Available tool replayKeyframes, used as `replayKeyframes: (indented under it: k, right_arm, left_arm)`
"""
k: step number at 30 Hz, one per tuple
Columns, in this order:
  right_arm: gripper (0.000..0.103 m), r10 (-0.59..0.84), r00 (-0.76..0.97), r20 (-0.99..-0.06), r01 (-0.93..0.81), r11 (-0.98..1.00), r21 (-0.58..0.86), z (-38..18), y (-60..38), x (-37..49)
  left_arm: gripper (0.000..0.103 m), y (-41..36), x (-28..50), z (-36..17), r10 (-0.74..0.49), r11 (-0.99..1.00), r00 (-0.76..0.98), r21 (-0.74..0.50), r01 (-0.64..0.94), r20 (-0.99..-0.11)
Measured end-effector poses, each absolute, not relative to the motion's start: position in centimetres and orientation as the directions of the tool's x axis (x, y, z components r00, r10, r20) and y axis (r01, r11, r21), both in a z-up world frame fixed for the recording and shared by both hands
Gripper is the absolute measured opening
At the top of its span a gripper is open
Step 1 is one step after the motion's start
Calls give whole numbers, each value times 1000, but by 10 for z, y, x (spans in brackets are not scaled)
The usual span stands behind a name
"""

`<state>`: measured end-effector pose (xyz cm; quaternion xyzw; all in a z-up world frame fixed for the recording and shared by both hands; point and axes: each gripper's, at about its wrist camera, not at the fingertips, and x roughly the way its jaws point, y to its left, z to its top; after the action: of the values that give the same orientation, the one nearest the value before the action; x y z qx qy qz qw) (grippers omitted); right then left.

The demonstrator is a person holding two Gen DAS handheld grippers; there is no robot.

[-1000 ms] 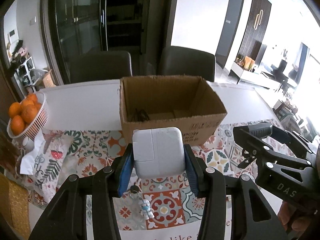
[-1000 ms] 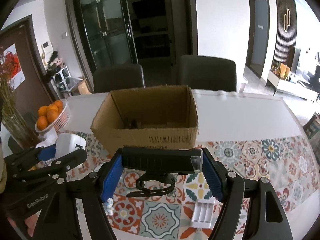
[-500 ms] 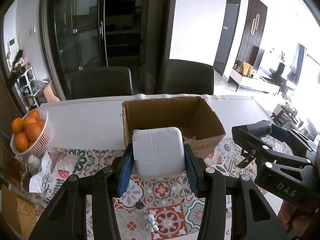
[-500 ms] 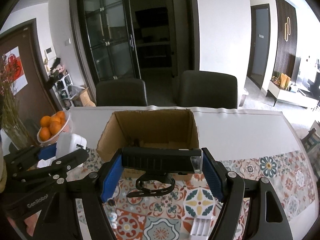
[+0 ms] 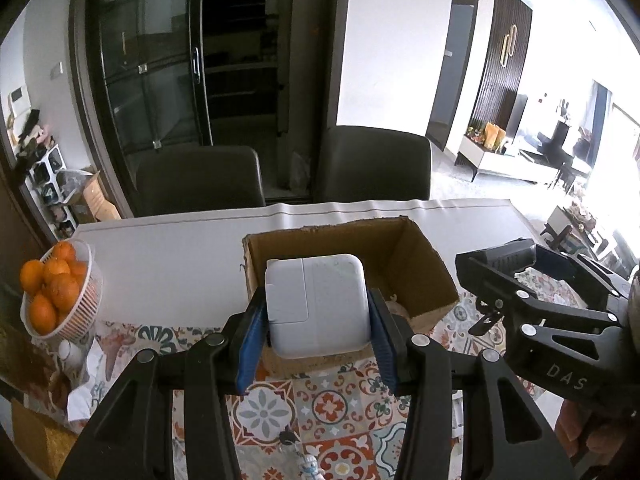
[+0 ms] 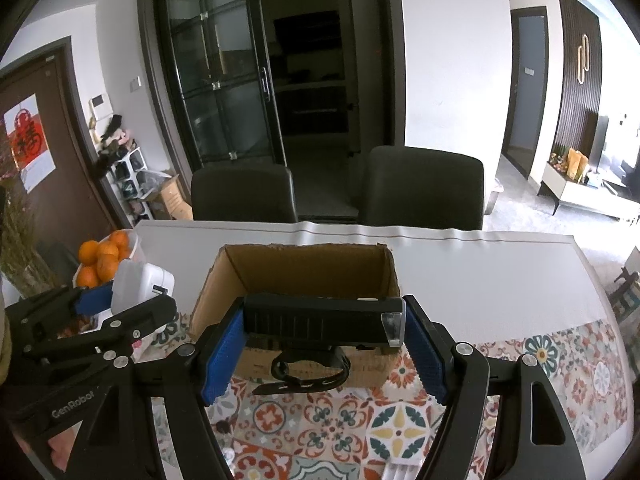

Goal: Organize rigid objects
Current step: 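Lift and carry white charger and flashlight with both tools into box, then open both grippers to drop charger and flashlight inside box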

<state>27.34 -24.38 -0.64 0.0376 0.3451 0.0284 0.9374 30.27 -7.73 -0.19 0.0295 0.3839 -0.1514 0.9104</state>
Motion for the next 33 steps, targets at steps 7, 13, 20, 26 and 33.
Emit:
replayKeyframes:
  k: [7,13,20,26,33]
  right_arm:
    - [75,89,731,-677,-36,995,93,-14,-246,300]
    - [75,78,713,-697,-35,996,76,-19,-248,320]
    - [75,69,676,-733,-40,998,57,-30,-247,342]
    - [75,88,623,-777,-47,996,75,-50,-249,360]
    - [75,89,575,-813,-41,996,80,-69,-251,374]
  left_arm:
    - [47,-82,326,-5,-232,955,650,-42,294,-723]
    - [47,-87,347,-13,-224,955,625,-39,295,-748]
    - [47,-93,370,-29,-218,954,576,-48,296,-787]
    - [47,-91,383,-48,-218,954,531,-63,293,-819]
    - [47,-91,395,-68,-214,955,484,-78,285,-849]
